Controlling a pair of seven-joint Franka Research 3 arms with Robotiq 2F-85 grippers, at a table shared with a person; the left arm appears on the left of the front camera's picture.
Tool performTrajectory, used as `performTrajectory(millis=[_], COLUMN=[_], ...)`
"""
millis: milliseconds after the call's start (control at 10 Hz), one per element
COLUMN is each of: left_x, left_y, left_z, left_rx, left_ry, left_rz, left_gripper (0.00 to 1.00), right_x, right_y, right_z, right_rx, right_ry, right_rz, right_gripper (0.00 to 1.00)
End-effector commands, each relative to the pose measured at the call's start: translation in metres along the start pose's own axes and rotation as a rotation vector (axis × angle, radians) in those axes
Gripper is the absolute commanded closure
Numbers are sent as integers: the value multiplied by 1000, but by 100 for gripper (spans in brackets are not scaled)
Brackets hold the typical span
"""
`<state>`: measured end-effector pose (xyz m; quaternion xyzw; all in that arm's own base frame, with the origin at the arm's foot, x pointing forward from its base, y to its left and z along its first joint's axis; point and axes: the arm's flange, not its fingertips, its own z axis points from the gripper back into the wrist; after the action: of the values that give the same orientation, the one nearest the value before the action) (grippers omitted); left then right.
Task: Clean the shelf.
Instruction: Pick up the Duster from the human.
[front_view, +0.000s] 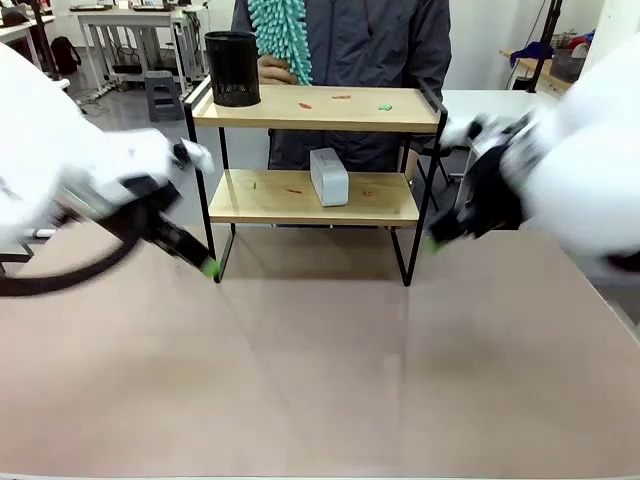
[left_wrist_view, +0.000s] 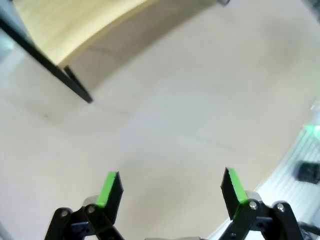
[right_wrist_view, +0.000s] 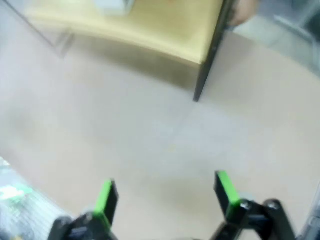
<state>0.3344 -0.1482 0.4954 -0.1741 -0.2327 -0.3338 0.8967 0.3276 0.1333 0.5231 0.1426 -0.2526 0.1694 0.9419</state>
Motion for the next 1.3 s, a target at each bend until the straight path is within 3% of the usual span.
performTrajectory(millis=[0, 100, 200, 400, 500, 600, 700, 1200], left_x=[-84, -123, -162, -237, -259, -264, -251, -251], left_y=[53, 87, 120, 185, 201, 215, 208, 208], left_z=[118, 143, 152, 138, 123, 107, 194, 194], left_rx=[-109, -216, -276, -441, -468, -428, -370, -370], left_ry=[-193, -340, -460, -792, -882, -825, -696, -696], left_rz=[244, 325, 398, 654, 731, 838, 666, 666], left_gripper=[0, 0, 0, 0, 0, 0, 0, 0], right_x=[-60, -96, -133, -190, -198, -193, -188, -188], right_y=[-71, -126, -174, -237, -246, -240, -265, -265], right_z=[145, 168, 165, 113, 91, 68, 188, 188], right_rx=[186, 344, 449, 528, 506, 319, 452, 452], right_ry=[-242, -343, -423, -431, -403, -371, -351, -351], right_rz=[-391, -552, -682, -921, -970, -983, -839, -839], right_gripper=[0, 0, 0, 0, 0, 0, 0, 0])
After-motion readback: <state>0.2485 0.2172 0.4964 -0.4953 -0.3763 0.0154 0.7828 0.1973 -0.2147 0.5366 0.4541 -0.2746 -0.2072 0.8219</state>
